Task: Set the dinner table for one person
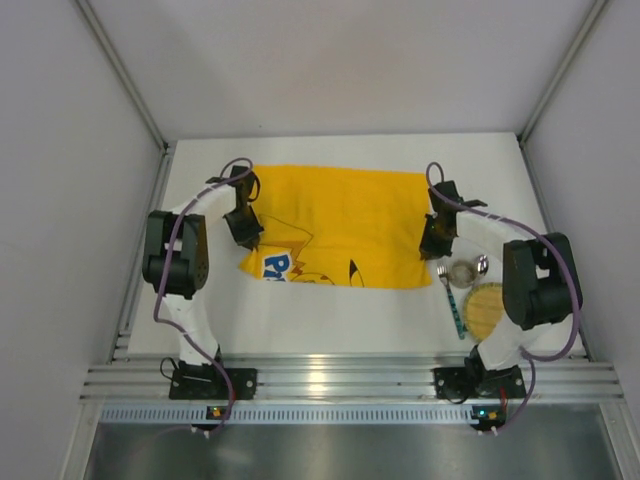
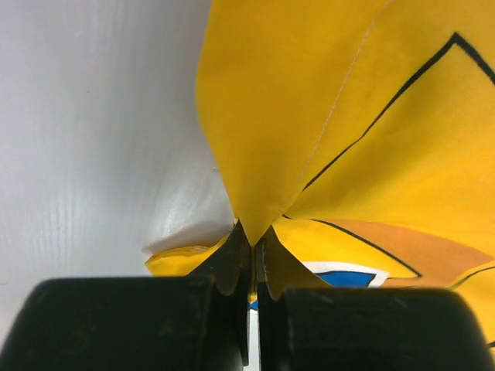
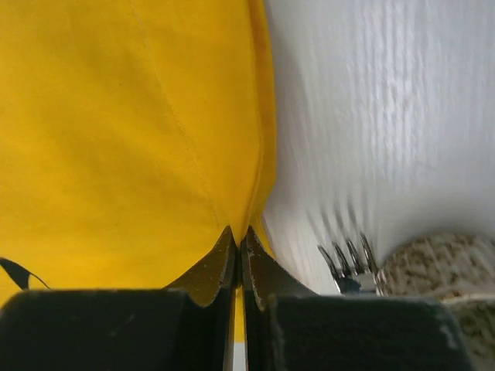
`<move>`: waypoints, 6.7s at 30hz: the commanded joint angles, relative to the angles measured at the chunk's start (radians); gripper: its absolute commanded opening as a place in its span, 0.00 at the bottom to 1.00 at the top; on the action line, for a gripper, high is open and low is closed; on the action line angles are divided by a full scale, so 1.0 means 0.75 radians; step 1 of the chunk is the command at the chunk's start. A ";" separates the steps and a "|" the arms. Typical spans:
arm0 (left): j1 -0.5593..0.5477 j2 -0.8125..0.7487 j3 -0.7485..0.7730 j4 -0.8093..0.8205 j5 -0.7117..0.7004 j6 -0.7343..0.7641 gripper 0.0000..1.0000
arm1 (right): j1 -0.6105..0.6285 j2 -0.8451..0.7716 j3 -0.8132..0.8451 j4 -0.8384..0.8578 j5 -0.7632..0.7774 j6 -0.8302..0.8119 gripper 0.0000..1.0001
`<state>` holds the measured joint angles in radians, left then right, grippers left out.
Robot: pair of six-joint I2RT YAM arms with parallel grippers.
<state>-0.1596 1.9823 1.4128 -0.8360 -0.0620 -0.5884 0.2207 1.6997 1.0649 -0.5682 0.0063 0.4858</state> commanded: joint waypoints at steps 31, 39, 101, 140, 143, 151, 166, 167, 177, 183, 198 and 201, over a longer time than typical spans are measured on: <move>0.107 -0.755 -0.202 -0.233 -0.120 -0.017 0.98 | 0.002 -0.350 0.177 -0.443 0.251 -0.132 0.85; 0.102 -0.757 -0.313 -0.182 -0.032 -0.001 0.95 | -0.028 -0.366 0.065 -0.457 0.250 -0.185 0.70; 0.090 -0.718 -0.313 -0.172 0.011 0.112 0.91 | -0.149 -0.131 -0.170 -0.351 0.190 -0.153 0.00; 0.082 -1.209 -0.458 -0.370 -0.069 0.065 0.96 | 0.698 0.990 1.389 0.150 -0.822 0.626 0.00; 0.082 -1.256 -0.468 -0.387 -0.093 0.059 0.96 | 0.702 0.998 1.356 0.218 -0.843 0.655 0.00; 0.082 -1.267 -0.468 -0.383 -0.069 0.052 0.97 | 0.716 0.982 1.294 0.161 -0.859 0.571 0.53; 0.080 -1.217 -0.470 -0.315 -0.081 0.122 0.97 | 0.126 -0.125 0.589 -0.222 -0.489 0.095 0.80; 0.080 -1.218 -0.487 -0.305 -0.063 0.120 0.97 | -0.043 -0.198 0.522 -0.257 -0.459 0.042 0.81; 0.080 -1.216 -0.536 -0.243 -0.042 0.146 0.97 | -0.701 -0.526 0.018 -0.572 -0.125 0.023 0.77; 0.080 -1.246 -0.550 -0.231 -0.050 0.142 0.97 | -0.773 -0.391 -0.031 -0.525 -0.137 -0.024 0.65; 0.080 -1.222 -0.562 -0.221 -0.044 0.142 0.98 | -0.775 -0.207 -0.142 -0.331 -0.100 -0.014 0.30; 0.080 -1.207 -0.562 -0.217 -0.042 0.144 0.98 | -0.775 -0.192 -0.125 -0.320 -0.107 -0.016 0.15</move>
<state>-0.0971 1.0710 0.9985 -1.0355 -0.0944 -0.4942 -0.3500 1.5497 0.9562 -0.8536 -0.0803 0.4831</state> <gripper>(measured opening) 0.976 0.173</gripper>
